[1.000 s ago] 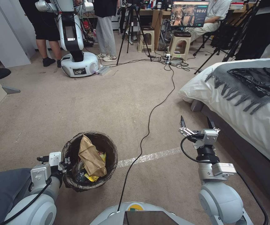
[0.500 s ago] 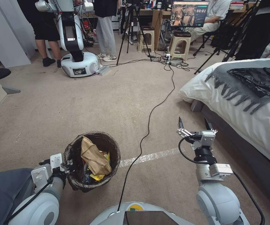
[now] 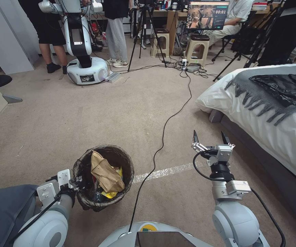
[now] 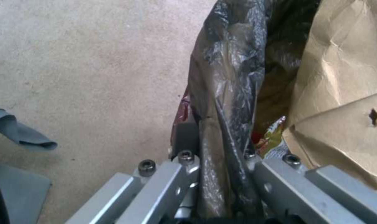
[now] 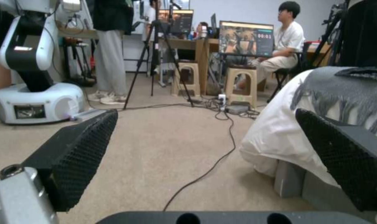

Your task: Pick up the trash bin, then pick up the garbage from the floor and place it into the trash bin.

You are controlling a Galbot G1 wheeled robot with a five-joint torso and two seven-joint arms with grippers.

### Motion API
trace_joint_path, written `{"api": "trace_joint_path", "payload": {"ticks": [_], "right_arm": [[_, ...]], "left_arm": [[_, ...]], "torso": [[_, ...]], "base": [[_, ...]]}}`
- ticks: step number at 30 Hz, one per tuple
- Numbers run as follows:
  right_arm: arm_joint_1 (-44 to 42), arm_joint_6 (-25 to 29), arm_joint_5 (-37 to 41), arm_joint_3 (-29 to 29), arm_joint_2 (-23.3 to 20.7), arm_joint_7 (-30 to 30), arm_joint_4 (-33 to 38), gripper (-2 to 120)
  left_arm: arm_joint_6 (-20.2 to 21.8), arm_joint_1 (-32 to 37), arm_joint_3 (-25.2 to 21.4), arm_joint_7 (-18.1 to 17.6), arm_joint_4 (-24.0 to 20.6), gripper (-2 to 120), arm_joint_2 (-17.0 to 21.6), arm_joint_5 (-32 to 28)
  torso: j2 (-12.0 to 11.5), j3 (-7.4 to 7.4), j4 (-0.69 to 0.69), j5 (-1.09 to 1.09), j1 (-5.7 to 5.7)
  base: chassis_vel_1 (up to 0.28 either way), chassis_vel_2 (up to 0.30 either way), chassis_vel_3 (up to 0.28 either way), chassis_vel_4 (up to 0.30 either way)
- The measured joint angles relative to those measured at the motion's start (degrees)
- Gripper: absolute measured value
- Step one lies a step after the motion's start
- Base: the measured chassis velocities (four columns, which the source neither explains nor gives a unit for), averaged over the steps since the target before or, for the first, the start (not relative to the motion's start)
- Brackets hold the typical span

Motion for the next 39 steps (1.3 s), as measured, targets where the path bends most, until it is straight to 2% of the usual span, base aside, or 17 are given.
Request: {"api": "trace_joint_path", "payload": {"ticks": [16,28,39], "right_arm": [[0.25,0.05,0.09,-0.08,-0.21,0.06,-0.21,100],[0.1,0.28,0.1,-0.01,-0.18,0.11,-0.06,100],[-0.05,0.3,0.09,-0.15,-0.29,0.12,0.03,100]], "left_arm": [[-0.01,-0.23,1.58,0.25,0.04,2,-0.6,1.16],[-0.05,-0.54,2.5,-0.18,2.27,2,-1.04,0.82],[-0.07,-1.18,2.71,1.14,4.56,2,-0.99,1.78]], "torso": [[0.0,0.0,0.0,0.0,0.0],[0.0,0.0,0.0,0.0,0.0],[0.0,0.0,0.0,0.0,0.0]], "base": [[0.0,0.0,0.0,0.0],[0.0,0.0,0.0,0.0],[0.0,0.0,0.0,0.0]]}}
